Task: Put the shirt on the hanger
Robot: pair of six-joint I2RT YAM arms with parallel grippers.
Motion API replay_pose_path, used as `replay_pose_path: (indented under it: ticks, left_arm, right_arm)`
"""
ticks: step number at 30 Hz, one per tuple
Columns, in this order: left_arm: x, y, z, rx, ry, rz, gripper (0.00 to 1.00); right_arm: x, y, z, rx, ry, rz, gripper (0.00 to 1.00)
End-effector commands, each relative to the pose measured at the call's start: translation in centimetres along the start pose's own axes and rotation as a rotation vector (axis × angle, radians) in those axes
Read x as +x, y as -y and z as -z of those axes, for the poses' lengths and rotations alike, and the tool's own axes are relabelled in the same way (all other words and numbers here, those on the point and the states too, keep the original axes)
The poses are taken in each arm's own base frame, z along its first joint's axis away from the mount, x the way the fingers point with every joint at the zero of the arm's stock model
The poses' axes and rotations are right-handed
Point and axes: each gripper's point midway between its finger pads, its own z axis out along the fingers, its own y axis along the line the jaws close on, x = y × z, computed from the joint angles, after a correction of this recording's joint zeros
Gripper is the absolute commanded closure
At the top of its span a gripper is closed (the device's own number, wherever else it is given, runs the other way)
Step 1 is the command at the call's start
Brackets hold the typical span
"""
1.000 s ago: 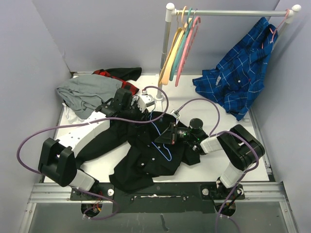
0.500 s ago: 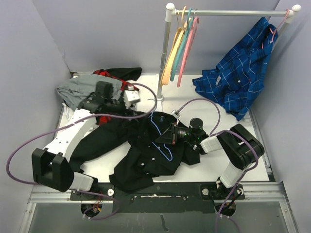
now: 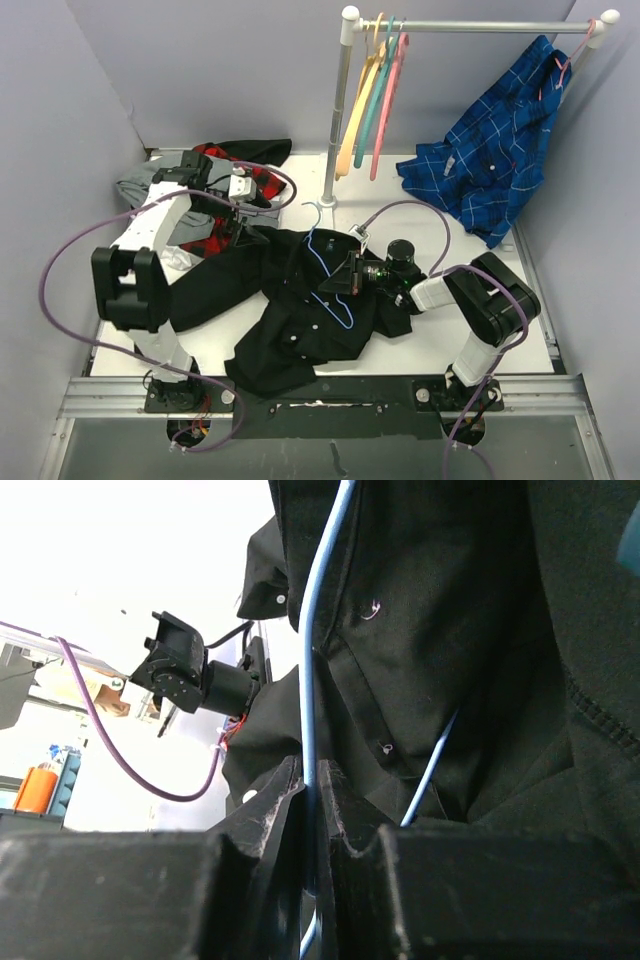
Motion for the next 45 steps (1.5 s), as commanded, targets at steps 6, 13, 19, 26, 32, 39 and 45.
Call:
replay_pose_path:
  ticks: [6,13,19,26,32,39,45]
  left_arm:
    - [-0.9,-1.2,-2.8,0.259,0.109,0.161,0.02]
    - [1.4,0.9,-5.0,0.355,0.037,0.084,0.02]
    - [2.6,1.8,-6.0,0.401,0.011,0.094,0.02]
    - [3.4,5.2,-7.3,0.503,-0.054,0.12,0.06]
    - [3.2,7.0,-7.3,0.537,-0.068,0.114,0.31]
    - [1.5,8.0,-7.0,0.526,-0.02,0.086,0.96]
    - [-0.5,8.3,-7.0,0.498,0.054,0.042,1.0]
  right_arm:
    - [-2.5,-1.3,-0.7,0.044,0.01,0.074,1.0]
    - [-2.0,-1.3,0.0,0.093,0.021,0.1,1.0]
    - [-2.0,-1.7,-0.8,0.094,0.024,0.121,1.0]
    - [-2.3,-1.9,-1.7,0.102,0.022,0.154,1.0]
    - [-2.8,-1.7,-1.7,0.121,0.052,0.174,1.0]
    - [-2.9,-1.7,-1.5,0.138,0.064,0.181,1.0]
    - [-3.0,-1.9,-1.5,0.163,0.057,0.204,1.0]
